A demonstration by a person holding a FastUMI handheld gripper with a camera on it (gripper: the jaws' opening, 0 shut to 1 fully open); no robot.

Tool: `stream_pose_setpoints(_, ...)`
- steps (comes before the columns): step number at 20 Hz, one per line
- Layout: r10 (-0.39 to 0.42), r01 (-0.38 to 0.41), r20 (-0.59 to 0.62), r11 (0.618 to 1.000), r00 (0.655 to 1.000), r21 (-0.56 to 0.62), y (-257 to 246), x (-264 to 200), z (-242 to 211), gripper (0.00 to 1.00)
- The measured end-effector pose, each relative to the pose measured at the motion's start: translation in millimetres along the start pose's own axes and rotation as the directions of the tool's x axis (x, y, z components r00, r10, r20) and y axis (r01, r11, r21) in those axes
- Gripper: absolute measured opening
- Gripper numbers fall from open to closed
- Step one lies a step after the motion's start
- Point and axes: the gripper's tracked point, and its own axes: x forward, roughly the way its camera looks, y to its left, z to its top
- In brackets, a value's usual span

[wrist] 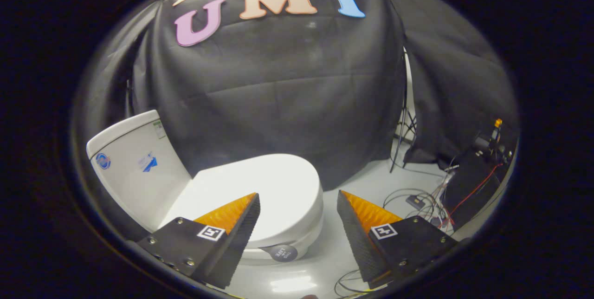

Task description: Open the toilet lid.

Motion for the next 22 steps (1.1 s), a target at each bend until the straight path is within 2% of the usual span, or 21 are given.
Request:
stream_pose_setpoints(3,-0.032,0.043,-0.146,0.996,0.989,0.075,-13,8,-40,1.0)
stream_pose_setpoints(6,0.012,0.048,-0.256,0.973,0.967,0.226,-10,14,-72,0.99)
stream_pose_setpoints(8,0.056,0.045,-0.292,0.944,0.955,0.327,-5,15,-85,0.99)
stream_pose_setpoints(13,0.198,0.022,-0.357,0.849,0.913,0.527,23,21,-119,0.97)
stream_pose_setpoints(14,0.255,-0.007,-0.339,0.808,0.906,0.589,33,16,-118,0.97)
stream_pose_setpoints(15,0.271,0.002,-0.319,0.759,0.908,0.651,34,21,-114,0.89)
stream_pose_setpoints(17,0.286,0.0,-0.279,0.699,0.916,0.716,31,30,-116,0.73)
stream_pose_setpoints(18,0.302,-0.005,-0.269,0.672,0.915,0.74,31,26,-116,0.73)
stream_pose_setpoints(20,0.326,-0.003,-0.259,0.628,0.909,0.778,34,27,-117,0.73)
stream_pose_setpoints(22,0.349,-0.004,-0.269,0.617,0.898,0.787,38,28,-123,0.73)
